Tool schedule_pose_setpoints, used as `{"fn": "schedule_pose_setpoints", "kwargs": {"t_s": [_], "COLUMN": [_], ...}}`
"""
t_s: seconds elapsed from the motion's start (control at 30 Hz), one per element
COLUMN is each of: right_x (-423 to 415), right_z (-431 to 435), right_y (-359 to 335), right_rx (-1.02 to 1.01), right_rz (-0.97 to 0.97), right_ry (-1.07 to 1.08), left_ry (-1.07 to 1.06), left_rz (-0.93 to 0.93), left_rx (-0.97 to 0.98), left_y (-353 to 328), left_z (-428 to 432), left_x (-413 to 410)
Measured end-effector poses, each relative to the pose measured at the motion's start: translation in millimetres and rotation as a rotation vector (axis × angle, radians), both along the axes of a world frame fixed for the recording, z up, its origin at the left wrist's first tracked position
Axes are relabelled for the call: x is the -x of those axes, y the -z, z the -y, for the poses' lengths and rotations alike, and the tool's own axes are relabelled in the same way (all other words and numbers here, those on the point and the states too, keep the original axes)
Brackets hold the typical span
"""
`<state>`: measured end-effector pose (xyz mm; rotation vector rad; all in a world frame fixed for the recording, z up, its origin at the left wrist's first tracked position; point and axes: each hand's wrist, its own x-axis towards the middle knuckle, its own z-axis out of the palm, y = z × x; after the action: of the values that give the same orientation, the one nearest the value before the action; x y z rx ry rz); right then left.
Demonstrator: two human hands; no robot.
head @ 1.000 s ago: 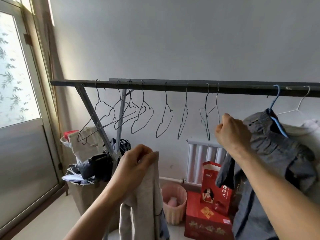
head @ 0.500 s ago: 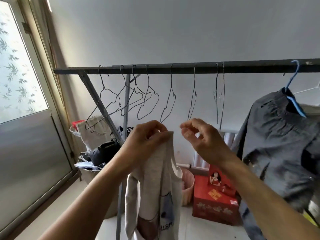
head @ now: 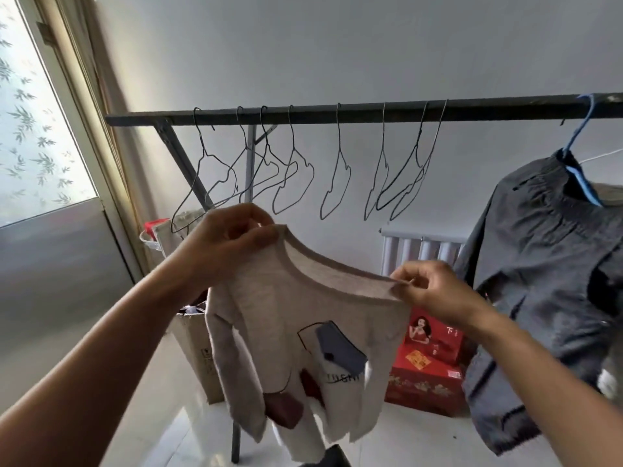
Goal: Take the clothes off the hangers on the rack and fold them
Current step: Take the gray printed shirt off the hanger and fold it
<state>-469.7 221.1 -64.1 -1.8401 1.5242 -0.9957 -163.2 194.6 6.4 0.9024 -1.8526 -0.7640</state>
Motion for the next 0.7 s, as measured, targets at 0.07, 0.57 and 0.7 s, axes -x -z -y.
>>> {"fn": "schedule_pose_setpoints", "kwargs": {"t_s": [0.07,0.57,0.7], "right_x": [5.5,6.9,-10.7], "right_z": [-4.6,-40.4,-34.4], "right_y": [-13.1,-54.5,-34.0], "right_rx": [0.019,-0.019,0.142], "right_rz": [0.133,0.225,0.491], "right_ry": [-0.037,-0.065,0.232], "left_ry": [-0.005,-0.046,-0.279], "left_rz": [0.061,0.037,-0.156], "left_rx": [-0.039,-0.277,-0.253], "left_y": [4.7,23.8,34.5], "left_z": [-2.7,-12.0,-19.7], "left_x": [-6.7,-15.8,13.3]}}
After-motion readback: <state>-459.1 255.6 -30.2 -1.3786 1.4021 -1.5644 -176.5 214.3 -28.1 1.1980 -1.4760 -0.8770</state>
